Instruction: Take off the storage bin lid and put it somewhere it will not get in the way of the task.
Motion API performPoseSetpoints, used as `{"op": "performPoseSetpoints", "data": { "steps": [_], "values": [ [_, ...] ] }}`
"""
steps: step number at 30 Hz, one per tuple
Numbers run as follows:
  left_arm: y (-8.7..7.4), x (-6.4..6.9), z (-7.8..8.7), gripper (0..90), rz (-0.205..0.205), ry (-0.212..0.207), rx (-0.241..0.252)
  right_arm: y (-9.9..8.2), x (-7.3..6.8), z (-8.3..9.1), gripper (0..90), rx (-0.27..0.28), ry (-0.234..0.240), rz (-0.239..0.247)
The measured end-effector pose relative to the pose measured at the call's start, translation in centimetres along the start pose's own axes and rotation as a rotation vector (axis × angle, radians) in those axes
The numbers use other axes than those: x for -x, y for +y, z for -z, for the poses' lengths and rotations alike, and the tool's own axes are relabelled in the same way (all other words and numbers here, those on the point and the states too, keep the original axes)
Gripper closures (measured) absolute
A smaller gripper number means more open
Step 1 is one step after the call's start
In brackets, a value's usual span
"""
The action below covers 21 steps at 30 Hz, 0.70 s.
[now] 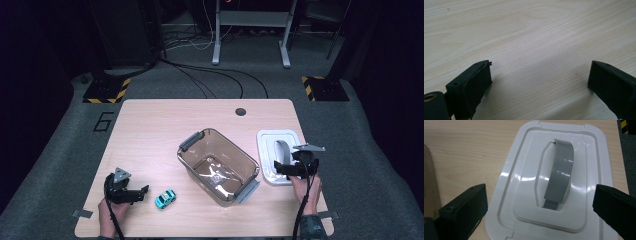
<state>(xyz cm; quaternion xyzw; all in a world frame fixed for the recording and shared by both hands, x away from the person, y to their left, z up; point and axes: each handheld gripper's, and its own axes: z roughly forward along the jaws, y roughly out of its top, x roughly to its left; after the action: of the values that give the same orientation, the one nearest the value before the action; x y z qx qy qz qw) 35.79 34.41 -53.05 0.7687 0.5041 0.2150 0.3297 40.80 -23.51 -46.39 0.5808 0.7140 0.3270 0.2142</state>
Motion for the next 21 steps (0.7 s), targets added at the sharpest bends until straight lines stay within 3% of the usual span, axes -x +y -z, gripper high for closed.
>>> {"op": "performPoseSetpoints", "data": {
  "steps": [7, 21],
  "values": [
    [0.0, 0.0, 0.0, 4.6, 0.002, 0.001, 0.001, -1.7, -0.8, 1.1, 0.0, 0.037, -0.001, 0.025],
    [0.0, 0.0, 0.0, 4.6, 0.003, 0.001, 0.001, -5.5, -2.0, 1.3, 0.0, 0.032, 0.003, 0.021]
  ]
}}
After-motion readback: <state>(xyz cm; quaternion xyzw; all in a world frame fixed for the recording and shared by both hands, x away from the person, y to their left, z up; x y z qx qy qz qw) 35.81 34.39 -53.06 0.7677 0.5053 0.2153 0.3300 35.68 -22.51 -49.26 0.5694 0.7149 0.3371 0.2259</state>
